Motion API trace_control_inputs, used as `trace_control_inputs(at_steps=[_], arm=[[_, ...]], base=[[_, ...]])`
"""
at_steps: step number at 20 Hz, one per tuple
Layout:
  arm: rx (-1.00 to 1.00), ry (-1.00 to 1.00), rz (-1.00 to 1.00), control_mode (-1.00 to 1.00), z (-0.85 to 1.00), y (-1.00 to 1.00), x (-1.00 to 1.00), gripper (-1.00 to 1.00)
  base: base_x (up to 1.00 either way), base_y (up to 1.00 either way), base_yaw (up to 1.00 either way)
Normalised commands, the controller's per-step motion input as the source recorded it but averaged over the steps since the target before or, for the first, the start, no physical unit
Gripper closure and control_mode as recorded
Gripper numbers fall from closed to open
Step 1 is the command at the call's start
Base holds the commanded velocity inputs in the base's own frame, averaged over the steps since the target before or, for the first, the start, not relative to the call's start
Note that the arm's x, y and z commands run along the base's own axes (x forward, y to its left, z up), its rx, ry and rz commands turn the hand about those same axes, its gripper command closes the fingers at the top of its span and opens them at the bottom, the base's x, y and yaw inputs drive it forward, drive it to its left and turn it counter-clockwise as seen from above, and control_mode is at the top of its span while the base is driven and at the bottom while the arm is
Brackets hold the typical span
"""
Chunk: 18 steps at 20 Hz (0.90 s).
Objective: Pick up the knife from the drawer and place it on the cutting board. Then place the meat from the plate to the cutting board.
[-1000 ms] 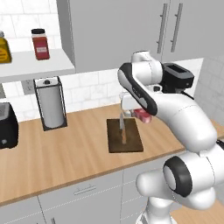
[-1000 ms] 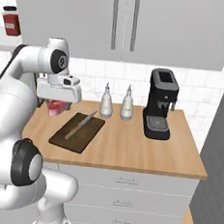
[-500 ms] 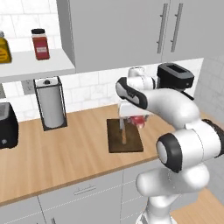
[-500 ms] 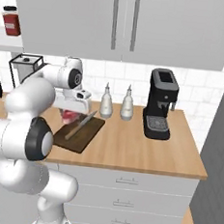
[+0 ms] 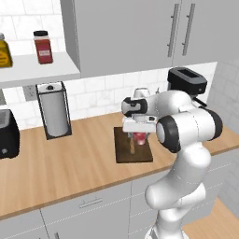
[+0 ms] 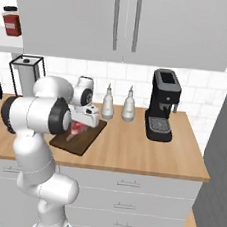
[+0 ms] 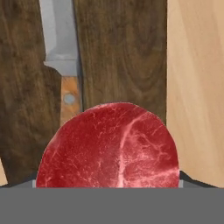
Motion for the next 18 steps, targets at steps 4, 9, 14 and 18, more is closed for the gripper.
trace_control_inputs(at_steps=[4,9,14,18], arm=[[0.0,-0.01,0.0,-1.0,-0.4,0.0,0.18,1.0],[0.0,-0.02,0.0,-1.0,-0.05,0.0,-0.12,1.0],[0.0,0.0,0.0,-1.0,-0.07,-0.01,-0.09,1.0],[0.0,0.0,0.0,-1.0,-0.11,0.0,0.0,-1.0]], base=[[0.0,0.0,0.0],[0.0,0.0,0.0],[0.0,0.0,0.0],[0.0,0.0,0.0]])
